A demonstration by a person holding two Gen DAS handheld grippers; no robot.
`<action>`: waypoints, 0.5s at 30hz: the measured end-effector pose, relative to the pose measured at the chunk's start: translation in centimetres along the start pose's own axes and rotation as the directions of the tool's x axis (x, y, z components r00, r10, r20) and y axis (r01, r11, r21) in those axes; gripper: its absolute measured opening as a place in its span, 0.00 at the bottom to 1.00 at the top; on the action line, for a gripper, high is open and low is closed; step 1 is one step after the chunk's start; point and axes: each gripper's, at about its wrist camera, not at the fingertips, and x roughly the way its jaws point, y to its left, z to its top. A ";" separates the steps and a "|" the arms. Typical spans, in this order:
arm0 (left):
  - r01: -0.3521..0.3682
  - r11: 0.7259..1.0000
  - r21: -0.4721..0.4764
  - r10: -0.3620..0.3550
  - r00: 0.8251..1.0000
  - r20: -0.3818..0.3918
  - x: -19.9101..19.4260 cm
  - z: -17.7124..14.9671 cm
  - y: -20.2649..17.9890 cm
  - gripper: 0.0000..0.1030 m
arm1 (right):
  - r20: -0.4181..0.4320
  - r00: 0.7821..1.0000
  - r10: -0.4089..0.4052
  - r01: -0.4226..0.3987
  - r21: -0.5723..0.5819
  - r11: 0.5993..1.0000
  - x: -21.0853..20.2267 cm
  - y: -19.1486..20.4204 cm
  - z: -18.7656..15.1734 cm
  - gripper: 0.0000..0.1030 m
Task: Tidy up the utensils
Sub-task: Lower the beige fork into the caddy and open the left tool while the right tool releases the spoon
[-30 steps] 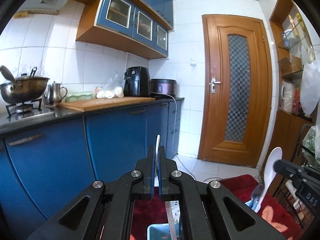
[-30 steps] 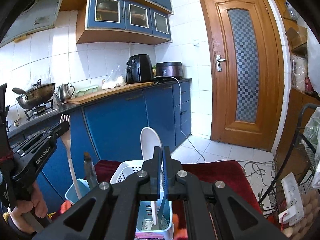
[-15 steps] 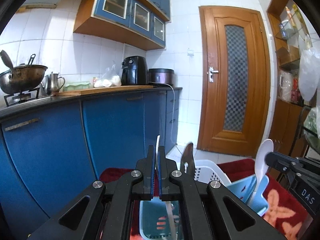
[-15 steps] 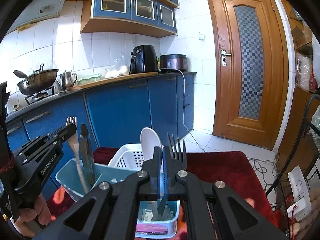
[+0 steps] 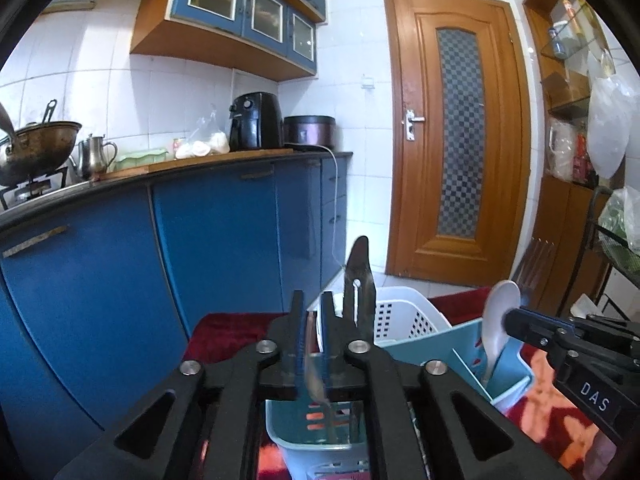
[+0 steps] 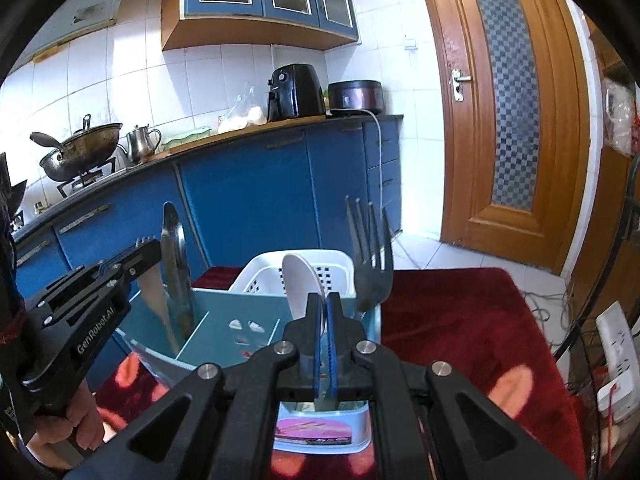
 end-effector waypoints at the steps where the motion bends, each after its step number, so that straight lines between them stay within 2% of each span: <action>1: 0.002 1.000 0.008 -0.002 1.000 -0.007 -0.1 -0.1 -0.1 0.13 | -0.005 1.000 0.005 -0.005 0.002 1.000 0.0 0.0 -0.1 0.09; 2: -0.002 1.000 0.013 0.003 1.000 -0.012 -0.2 0.0 -0.2 0.15 | -0.007 1.000 0.011 -0.011 0.005 1.000 -0.1 0.0 -0.1 0.14; 4: -0.005 1.000 0.017 0.005 1.000 -0.019 -0.4 -0.1 -0.4 0.18 | -0.008 1.000 0.026 -0.026 0.011 1.000 -0.2 0.0 -0.1 0.19; 9: 0.016 1.000 0.014 -0.015 0.999 -0.030 -1.3 0.3 -0.6 0.26 | 0.003 0.999 0.045 -0.045 0.020 0.999 -1.2 0.1 0.1 0.23; 15: 0.042 0.999 0.016 -0.041 0.998 -0.038 -2.8 0.8 -0.9 0.27 | 0.024 0.998 0.060 -0.061 0.037 0.997 -2.9 0.1 0.4 0.33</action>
